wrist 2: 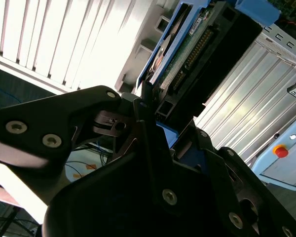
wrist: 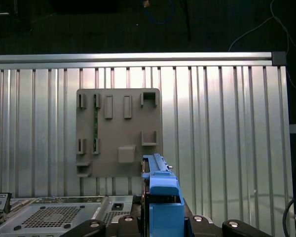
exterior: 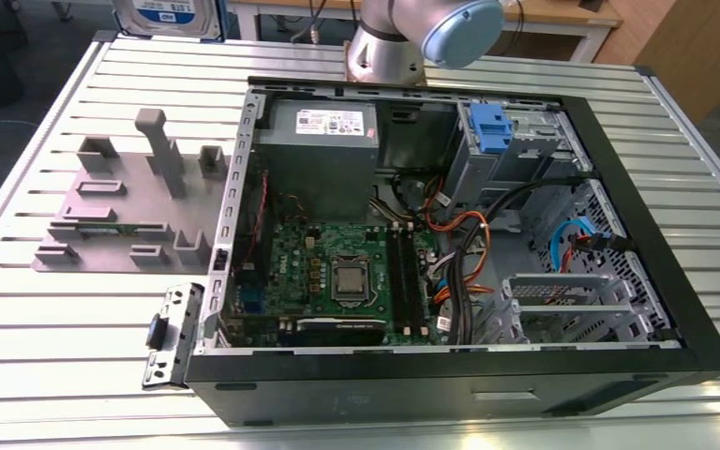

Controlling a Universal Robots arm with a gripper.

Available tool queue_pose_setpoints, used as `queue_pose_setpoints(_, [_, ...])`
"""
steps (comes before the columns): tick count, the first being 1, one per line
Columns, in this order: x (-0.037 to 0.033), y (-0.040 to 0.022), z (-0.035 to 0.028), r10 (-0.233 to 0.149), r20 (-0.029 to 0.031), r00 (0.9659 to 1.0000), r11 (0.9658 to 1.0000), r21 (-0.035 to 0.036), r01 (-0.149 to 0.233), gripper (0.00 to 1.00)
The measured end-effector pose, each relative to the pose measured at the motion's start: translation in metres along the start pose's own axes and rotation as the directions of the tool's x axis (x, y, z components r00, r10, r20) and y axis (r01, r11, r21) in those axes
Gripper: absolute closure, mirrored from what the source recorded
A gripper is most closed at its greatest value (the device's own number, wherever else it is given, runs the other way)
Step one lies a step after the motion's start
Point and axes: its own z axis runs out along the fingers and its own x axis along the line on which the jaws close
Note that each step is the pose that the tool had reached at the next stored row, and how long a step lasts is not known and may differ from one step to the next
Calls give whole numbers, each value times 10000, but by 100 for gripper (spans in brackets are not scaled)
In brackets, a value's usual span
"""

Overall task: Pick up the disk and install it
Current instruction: 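Pick up the disk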

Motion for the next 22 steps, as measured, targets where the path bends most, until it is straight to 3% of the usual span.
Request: queue_pose_setpoints(22, [-4, -103, -3, 0, 0, 10000, 10000, 0, 0, 64])
